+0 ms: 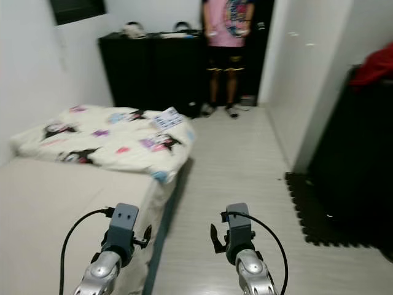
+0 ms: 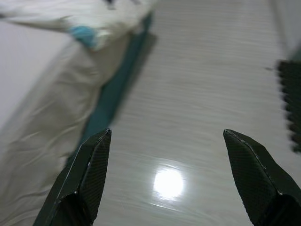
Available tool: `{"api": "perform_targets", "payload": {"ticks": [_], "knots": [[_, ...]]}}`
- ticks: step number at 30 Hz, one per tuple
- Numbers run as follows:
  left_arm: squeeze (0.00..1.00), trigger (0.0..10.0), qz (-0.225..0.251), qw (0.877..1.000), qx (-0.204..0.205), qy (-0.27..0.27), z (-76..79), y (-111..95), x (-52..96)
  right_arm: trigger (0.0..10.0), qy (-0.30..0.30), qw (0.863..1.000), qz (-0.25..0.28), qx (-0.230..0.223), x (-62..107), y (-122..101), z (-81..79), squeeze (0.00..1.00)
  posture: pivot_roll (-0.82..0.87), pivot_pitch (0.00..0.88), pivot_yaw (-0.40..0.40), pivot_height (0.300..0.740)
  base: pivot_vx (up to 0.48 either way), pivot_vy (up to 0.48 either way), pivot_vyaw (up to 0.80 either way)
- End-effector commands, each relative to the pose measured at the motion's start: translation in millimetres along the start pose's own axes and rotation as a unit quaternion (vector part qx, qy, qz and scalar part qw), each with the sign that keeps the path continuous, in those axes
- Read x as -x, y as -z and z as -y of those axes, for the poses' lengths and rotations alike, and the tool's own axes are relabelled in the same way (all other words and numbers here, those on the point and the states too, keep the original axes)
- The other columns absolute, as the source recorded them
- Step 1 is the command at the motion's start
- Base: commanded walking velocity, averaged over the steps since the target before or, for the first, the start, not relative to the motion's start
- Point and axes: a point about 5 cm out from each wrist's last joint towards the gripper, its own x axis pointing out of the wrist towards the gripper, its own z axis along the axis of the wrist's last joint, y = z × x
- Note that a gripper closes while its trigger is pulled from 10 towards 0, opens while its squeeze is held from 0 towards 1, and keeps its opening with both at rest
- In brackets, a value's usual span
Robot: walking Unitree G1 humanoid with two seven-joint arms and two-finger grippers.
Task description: Clean up the room
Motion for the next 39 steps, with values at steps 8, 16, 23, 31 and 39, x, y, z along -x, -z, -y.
{"api": "perform_targets", "payload": {"ticks": [8, 16, 23, 31, 39], "knots": [[0.00, 10.0, -0.012, 1.000, -0.004, 0.000, -2.4, 5.8, 0.6, 10.0, 0.011, 1.000, -0.018, -0.017, 2.0, 8.9, -0.9, 0.00, -0.02, 0.004, 0.005, 0.740, 0.000, 0.000, -0.50], [0.00, 10.0, -0.006, 1.000, -0.002, 0.000, -2.7, 3.8, 0.2, 10.0, 0.010, 1.000, -0.016, -0.018, 1.7, 8.6, -2.7, 0.00, -0.01, 0.003, 0.007, 0.740, 0.000, 0.000, 0.00], [0.00, 10.0, -0.015, 0.999, 0.014, -0.026, -5.1, 7.0, 0.8, 10.0, 0.002, 1.000, -0.017, -0.012, 0.9, 8.6, -5.8, 0.00, -0.01, 0.006, 0.009, 0.740, 0.000, 0.000, 0.00], [0.00, 10.0, -0.009, 1.000, -0.005, -0.013, -3.0, 5.0, 0.5, 10.0, 0.006, 1.000, -0.018, -0.020, 1.7, 10.3, -5.7, 0.00, 0.00, 0.009, 0.012, 0.740, 0.000, 0.000, 0.00], [0.00, 10.0, -0.023, 0.999, 0.023, -0.027, -5.8, 6.9, -2.0, 10.0, 0.017, 0.999, -0.019, -0.029, 3.6, 13.8, -4.5, 0.00, 0.00, 0.007, 0.012, 0.740, 0.000, 0.000, 0.00]]}}
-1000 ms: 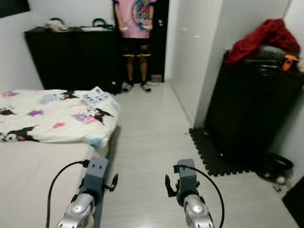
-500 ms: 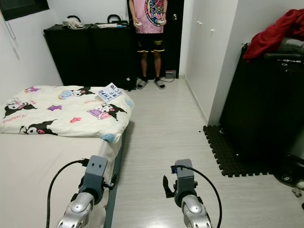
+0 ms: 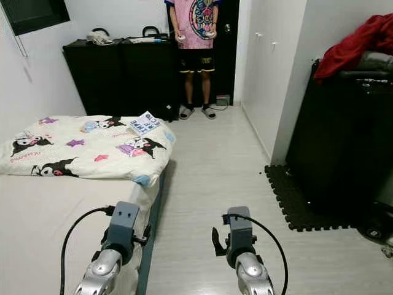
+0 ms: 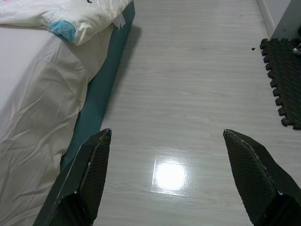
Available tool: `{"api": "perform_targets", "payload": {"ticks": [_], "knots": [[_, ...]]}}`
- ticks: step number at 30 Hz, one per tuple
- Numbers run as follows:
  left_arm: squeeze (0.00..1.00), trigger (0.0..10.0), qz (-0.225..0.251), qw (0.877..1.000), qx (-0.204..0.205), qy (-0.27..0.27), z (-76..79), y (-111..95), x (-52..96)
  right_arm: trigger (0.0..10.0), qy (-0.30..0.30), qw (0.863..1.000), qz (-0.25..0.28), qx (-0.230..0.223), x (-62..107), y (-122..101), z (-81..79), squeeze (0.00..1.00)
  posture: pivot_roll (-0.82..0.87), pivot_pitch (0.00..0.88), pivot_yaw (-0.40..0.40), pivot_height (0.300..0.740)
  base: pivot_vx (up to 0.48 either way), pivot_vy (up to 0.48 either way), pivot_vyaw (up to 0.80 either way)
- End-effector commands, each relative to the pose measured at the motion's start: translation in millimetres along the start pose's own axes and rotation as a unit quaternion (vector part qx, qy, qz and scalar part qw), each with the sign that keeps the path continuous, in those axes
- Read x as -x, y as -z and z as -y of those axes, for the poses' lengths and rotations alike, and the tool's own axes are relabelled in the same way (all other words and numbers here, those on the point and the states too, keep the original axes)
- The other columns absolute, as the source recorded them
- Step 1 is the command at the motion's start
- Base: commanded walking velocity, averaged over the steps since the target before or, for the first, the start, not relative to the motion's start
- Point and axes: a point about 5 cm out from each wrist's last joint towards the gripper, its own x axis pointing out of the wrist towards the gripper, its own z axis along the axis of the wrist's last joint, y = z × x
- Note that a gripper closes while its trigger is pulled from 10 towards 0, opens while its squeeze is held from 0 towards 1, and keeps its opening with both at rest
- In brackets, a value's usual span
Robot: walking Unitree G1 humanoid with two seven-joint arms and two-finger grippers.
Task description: Clean up the room
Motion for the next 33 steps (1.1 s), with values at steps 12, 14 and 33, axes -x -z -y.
{"api": "perform_targets", "payload": {"ticks": [12, 14, 33], "knots": [[0.00, 10.0, -0.004, 1.000, 0.013, 0.003, 0.1, 1, -1.5, 10.0, 0.007, 1.000, 0.002, -0.015, 0.2, 1, 2.6, 0.00, 0.00, 0.001, 0.014, 0.740, 0.000, 0.000, 0.00], [0.00, 10.0, -0.003, 1.000, 0.014, 0.004, 0.3, 1, -1.6, 10.0, 0.012, 1.000, -0.002, -0.016, 0.5, 3, 3.5, 0.00, 0.00, 0.000, 0.015, 0.740, 0.000, 0.000, 0.00], [0.00, 10.0, -0.008, 0.999, 0.037, -0.013, 0.4, -20, -22.4, 10.0, 0.044, 0.999, 0.015, 0.002, -10.5, -24, 23.8, 0.00, -0.03, 0.032, 0.020, 0.740, 0.000, 0.000, 0.00]]}}
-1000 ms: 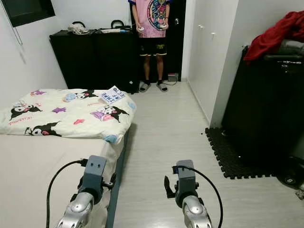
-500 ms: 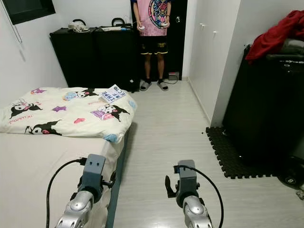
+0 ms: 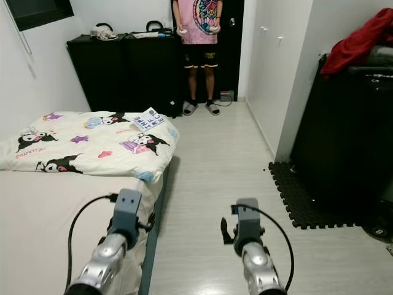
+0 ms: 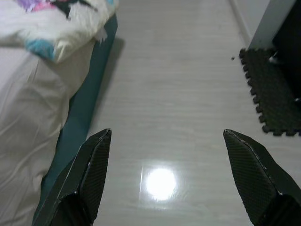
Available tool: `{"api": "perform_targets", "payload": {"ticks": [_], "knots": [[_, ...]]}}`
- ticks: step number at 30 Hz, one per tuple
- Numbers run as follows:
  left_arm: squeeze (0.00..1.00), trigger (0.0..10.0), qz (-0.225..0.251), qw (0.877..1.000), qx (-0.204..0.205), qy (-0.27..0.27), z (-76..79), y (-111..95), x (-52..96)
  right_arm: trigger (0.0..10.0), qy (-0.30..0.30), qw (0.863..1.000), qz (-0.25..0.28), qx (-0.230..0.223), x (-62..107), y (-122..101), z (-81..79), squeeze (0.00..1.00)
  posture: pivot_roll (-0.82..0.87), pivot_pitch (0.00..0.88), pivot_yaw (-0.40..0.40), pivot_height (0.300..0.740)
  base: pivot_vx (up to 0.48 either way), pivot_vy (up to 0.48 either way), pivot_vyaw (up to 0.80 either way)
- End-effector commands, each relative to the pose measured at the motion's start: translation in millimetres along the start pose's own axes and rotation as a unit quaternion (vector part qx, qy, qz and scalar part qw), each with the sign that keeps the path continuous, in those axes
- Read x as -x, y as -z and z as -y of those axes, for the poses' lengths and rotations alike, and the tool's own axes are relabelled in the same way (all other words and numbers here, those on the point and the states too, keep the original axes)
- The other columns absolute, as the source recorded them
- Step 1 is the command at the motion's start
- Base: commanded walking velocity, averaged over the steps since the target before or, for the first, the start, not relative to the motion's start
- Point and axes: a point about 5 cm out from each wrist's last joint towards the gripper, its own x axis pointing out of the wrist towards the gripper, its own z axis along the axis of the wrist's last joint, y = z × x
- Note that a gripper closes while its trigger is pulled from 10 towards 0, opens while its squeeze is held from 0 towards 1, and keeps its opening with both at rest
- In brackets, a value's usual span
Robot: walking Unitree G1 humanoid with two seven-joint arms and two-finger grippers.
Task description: Clean up the room
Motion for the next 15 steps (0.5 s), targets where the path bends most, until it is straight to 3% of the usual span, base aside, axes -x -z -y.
{"api": "perform_targets", "payload": {"ticks": [1, 5, 15], "knots": [[0.00, 10.0, -0.024, 0.999, 0.017, -0.020, -4.6, 10, 1.7, 10.0, 0.001, 1.000, -0.017, -0.009, 2.3, 8, -0.2, 0.00, -0.03, 0.032, 0.020, 0.740, 0.000, 0.000, 0.00], [0.00, 10.0, -0.056, 0.998, 0.034, -0.024, -4.9, 20, 6.3, 10.0, 0.003, 0.999, -0.031, -0.017, 7.7, 18, -2.2, 0.00, -0.03, 0.024, 0.013, 0.740, 0.000, 0.000, 0.00], [0.00, 10.0, -0.083, 0.996, 0.015, -0.016, -6.1, 31, 11.3, 10.0, 0.008, 0.999, -0.041, -0.033, 15.2, 32, -8.7, 0.00, -0.01, 0.020, 0.039, 0.740, 0.000, 0.000, 0.00]]}}
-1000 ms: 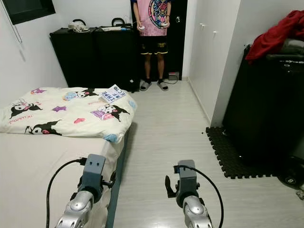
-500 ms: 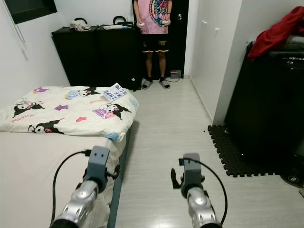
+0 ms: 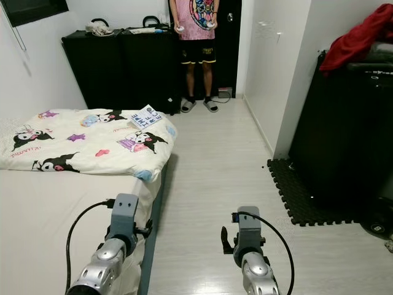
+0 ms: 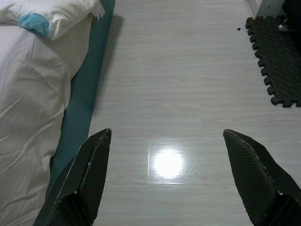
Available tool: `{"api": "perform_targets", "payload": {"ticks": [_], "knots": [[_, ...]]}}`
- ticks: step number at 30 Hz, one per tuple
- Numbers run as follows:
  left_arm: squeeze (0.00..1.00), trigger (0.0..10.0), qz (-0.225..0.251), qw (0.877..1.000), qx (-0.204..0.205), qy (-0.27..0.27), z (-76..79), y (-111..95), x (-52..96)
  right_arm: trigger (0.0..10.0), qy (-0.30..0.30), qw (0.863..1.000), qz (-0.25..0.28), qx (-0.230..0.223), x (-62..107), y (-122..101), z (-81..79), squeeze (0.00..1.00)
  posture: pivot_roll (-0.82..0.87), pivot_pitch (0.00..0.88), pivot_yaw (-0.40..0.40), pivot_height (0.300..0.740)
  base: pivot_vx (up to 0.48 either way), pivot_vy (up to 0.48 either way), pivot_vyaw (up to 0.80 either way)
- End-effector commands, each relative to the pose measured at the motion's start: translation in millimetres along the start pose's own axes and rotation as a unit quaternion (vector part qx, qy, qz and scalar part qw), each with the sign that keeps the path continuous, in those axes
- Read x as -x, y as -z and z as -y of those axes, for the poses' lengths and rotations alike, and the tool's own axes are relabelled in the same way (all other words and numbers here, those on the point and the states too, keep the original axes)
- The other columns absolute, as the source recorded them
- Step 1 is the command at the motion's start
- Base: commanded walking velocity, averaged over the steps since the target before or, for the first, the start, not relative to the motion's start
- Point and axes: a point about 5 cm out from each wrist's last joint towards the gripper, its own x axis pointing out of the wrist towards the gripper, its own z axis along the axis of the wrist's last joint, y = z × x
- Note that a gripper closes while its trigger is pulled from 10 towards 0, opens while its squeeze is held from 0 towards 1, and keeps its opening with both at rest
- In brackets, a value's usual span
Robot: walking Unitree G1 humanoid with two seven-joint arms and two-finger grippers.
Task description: Clean up the room
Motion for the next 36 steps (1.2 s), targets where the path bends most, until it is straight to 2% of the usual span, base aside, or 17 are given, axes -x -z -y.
{"api": "perform_targets", "payload": {"ticks": [1, 5, 15, 17, 18, 23, 28, 29, 35, 36], "knots": [[0.00, 10.0, -0.023, 1.000, -0.009, -0.006, -2.8, 11, 3.4, 10.0, -0.007, 1.000, 0.000, -0.004, 1.4, 4, -4.4, 0.00, -0.01, 0.024, 0.040, 0.740, 0.000, 0.000, 0.00], [0.00, 10.0, 0.006, 1.000, -0.022, -0.009, -1.6, 16, 11.1, 10.0, -0.015, 1.000, -0.003, 0.001, 3.3, 7, -13.2, 0.00, 0.00, 0.039, 0.026, 0.740, 0.000, 0.000, 0.00], [0.00, 10.0, 0.024, 1.000, -0.002, 0.002, -2.3, 13, 15.3, 10.0, -0.012, 1.000, -0.002, 0.006, 3.6, 7, -10.2, 0.00, 0.00, 0.021, 0.019, 0.740, 0.000, 0.000, 0.00], [0.00, 10.0, 0.013, 1.000, 0.027, -0.002, -0.3, 15, 15.4, 10.0, -0.005, 1.000, -0.010, -0.026, 3.3, 8, -8.5, 0.00, 0.01, 0.040, 0.019, 0.740, 0.000, 0.000, 0.00], [0.00, 10.0, 0.021, 1.000, -0.001, 0.014, 4.0, 12, 14.2, 10.0, -0.016, 1.000, -0.011, -0.008, 2.3, 7, -9.5, 0.00, 0.00, 0.034, 0.019, 0.740, 0.000, 0.000, 0.00], [0.00, 10.0, 0.009, 1.000, -0.029, -0.003, 3.0, 6, 6.8, 10.0, -0.001, 1.000, -0.004, -0.001, -0.9, -1, -0.6, 0.00, 0.00, 0.057, 0.018, 0.740, 0.000, 0.000, 0.00], [0.00, 10.0, 0.009, 1.000, -0.012, -0.004, 2.6, 5, 6.4, 10.0, 0.015, 1.000, 0.001, -0.008, 1.3, 0, 4.9, 0.00, -0.01, 0.065, 0.027, 0.740, 0.000, 0.000, 0.00], [0.00, 10.0, 0.012, 1.000, -0.023, -0.003, 1.4, 5, 7.2, 10.0, 0.016, 1.000, 0.003, -0.011, 3.4, 2, 4.0, 0.00, -0.01, 0.064, 0.030, 0.740, 0.000, 0.000, 0.00], [0.00, 10.0, 0.023, 0.999, -0.022, 0.004, 1.2, 2, 8.1, 10.0, 0.012, 1.000, 0.005, -0.005, 5.2, 6, -2.5, 0.00, 0.00, 0.053, 0.032, 0.740, 0.000, 0.000, 0.00], [0.00, 10.0, 0.027, 0.999, -0.022, 0.003, 0.1, 0, 7.0, 10.0, 0.012, 1.000, 0.011, -0.015, 5.2, 5, -4.8, 0.00, 0.00, 0.048, 0.043, 0.740, 0.000, 0.000, 0.00]]}}
